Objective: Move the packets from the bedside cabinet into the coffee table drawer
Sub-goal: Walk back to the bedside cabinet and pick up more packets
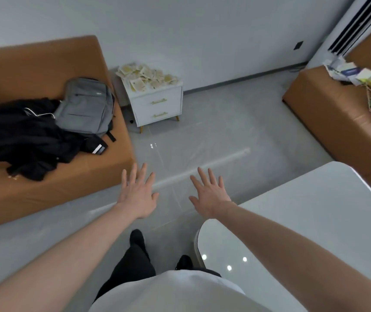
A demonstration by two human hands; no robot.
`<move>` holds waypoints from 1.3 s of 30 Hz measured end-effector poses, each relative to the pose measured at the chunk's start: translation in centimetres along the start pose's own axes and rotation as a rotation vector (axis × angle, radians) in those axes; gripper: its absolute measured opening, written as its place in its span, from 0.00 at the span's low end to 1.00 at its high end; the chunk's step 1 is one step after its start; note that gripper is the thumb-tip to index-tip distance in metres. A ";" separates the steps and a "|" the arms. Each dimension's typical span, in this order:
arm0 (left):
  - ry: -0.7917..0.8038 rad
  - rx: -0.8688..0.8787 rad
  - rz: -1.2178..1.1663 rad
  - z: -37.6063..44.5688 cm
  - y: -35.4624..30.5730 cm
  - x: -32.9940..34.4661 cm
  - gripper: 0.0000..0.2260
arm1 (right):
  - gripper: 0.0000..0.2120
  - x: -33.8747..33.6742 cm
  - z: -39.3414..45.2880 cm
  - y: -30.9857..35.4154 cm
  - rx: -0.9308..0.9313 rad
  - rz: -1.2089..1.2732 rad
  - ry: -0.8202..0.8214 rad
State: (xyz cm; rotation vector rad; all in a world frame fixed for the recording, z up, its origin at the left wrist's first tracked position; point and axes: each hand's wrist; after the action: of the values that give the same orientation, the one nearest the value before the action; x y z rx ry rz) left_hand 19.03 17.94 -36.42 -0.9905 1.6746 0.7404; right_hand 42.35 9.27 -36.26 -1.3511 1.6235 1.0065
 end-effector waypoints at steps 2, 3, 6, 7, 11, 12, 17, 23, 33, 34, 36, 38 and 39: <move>-0.013 -0.013 -0.015 2.9 2.1 -1.0 0.32 | 0.35 -1.6 3.9 0.5 -0.011 -0.007 -0.013; -0.024 -0.011 -0.017 4.5 3.2 -1.5 0.32 | 0.35 -2.4 5.9 0.8 -0.012 -0.005 -0.020; -0.030 0.001 -0.020 9.7 6.9 -3.2 0.32 | 0.35 -4.7 12.0 1.9 0.004 0.003 -0.039; -0.030 0.008 -0.016 11.4 8.1 -3.8 0.32 | 0.35 -5.4 13.8 2.3 0.017 0.006 -0.046; -0.019 0.055 0.025 18.3 12.6 -6.3 0.32 | 0.34 -8.1 20.2 4.2 0.067 0.063 -0.055; -0.023 0.064 0.039 19.9 13.4 -7.0 0.32 | 0.34 -8.9 21.5 4.5 0.074 0.066 -0.065; -0.026 0.118 0.035 27.7 15.4 -9.7 0.33 | 0.34 -12.5 27.2 4.1 0.113 0.115 -0.079; -0.032 0.147 0.061 38.4 15.1 -12.0 0.32 | 0.34 -16.0 36.2 -0.1 0.147 0.126 -0.085; -0.025 0.008 0.001 52.1 15.4 -15.9 0.32 | 0.35 -22.1 51.9 -7.6 0.060 0.090 -0.022; -0.013 -0.011 -0.010 53.0 15.8 -16.0 0.32 | 0.35 -22.8 53.3 -7.9 0.048 0.095 -0.012; -0.003 -0.039 -0.017 54.6 16.6 -16.3 0.32 | 0.35 -23.8 55.6 -8.2 0.022 0.089 -0.008; 0.003 -0.061 -0.025 56.7 17.3 -16.6 0.32 | 0.35 -24.8 58.2 -8.4 0.000 0.101 -0.005; 0.014 -0.071 -0.028 57.8 17.7 -16.8 0.32 | 0.35 -25.2 59.4 -8.5 -0.007 0.106 0.002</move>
State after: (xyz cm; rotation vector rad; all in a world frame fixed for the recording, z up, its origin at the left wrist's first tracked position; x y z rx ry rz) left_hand 32.00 79.32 -37.54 -1.0694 1.6529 0.7803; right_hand 58.67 72.26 -36.50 -1.2823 1.7094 1.0737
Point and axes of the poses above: each hand's wrist, its own z-axis towards the middle knuckle, its own x-axis out of the palm, y = z × x, and after that the axes turned 7 degrees about -y, right-handed
